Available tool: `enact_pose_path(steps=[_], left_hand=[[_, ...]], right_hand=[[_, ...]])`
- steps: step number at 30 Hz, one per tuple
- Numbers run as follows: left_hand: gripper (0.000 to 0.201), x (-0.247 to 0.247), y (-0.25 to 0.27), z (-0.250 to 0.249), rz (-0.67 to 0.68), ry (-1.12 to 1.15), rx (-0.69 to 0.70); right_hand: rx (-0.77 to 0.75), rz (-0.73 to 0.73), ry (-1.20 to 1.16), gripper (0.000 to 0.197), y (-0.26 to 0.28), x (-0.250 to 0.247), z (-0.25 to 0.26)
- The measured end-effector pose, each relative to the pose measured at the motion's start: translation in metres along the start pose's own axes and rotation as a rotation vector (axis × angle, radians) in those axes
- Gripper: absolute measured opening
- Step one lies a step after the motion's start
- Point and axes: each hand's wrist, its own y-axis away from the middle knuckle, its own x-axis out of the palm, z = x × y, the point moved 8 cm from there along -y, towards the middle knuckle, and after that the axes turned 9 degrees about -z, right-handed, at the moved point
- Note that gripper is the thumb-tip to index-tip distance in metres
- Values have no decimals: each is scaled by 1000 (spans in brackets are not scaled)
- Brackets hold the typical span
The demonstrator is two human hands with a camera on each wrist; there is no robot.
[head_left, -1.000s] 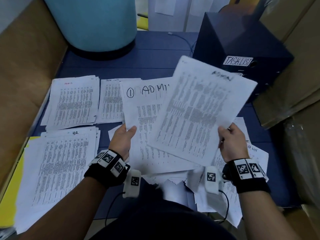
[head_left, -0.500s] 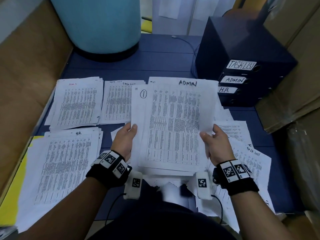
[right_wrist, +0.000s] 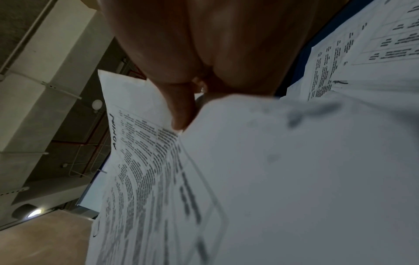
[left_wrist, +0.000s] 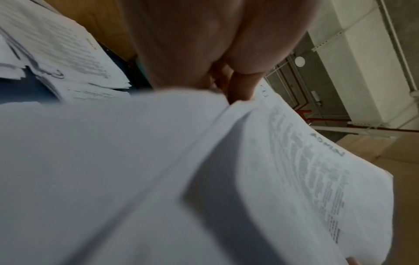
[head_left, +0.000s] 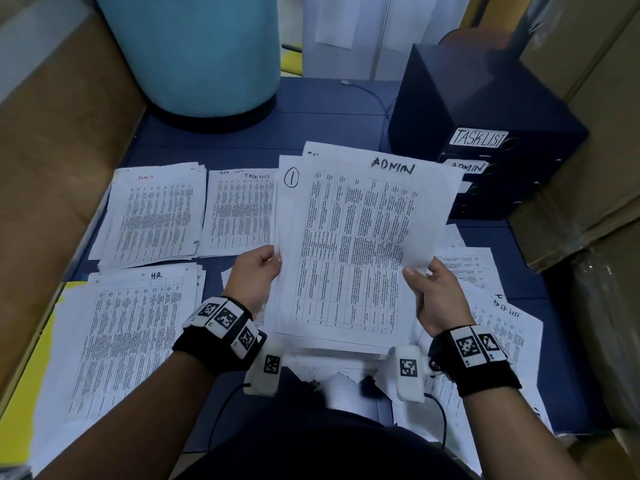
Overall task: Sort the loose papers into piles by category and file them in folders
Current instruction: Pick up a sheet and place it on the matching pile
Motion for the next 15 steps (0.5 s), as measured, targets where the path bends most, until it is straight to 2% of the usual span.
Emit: enact_pose_path(steps=[3,4,5,6,7,11,15], left_hand=[[14,-5,-4,-2,-77,-48,38],[16,-7,-5,-2,-105,-25,41],[13,-8,-5,-2,-128,13,29],[7,-8,-5,-4,-138,52,25],[7,-8,-3,-7,-138,78,17],[23,-15,-8,-2,-162,127,-20],[26,-16,-8,-2,-166,136,-20]], right_hand=[[-6,-34,6,15,1,-3,0],[-2,-65,14,26,0,-6,-1],[-6,-103,8,29,-2,-11,-2],[-34,-162,-18,20,-2,-16,2],[-59,-223,-29,12,-4,-25,5],[-78,-451,-138,26,-10,-67,11],[-67,-493,-157,22,-10,-89,15]])
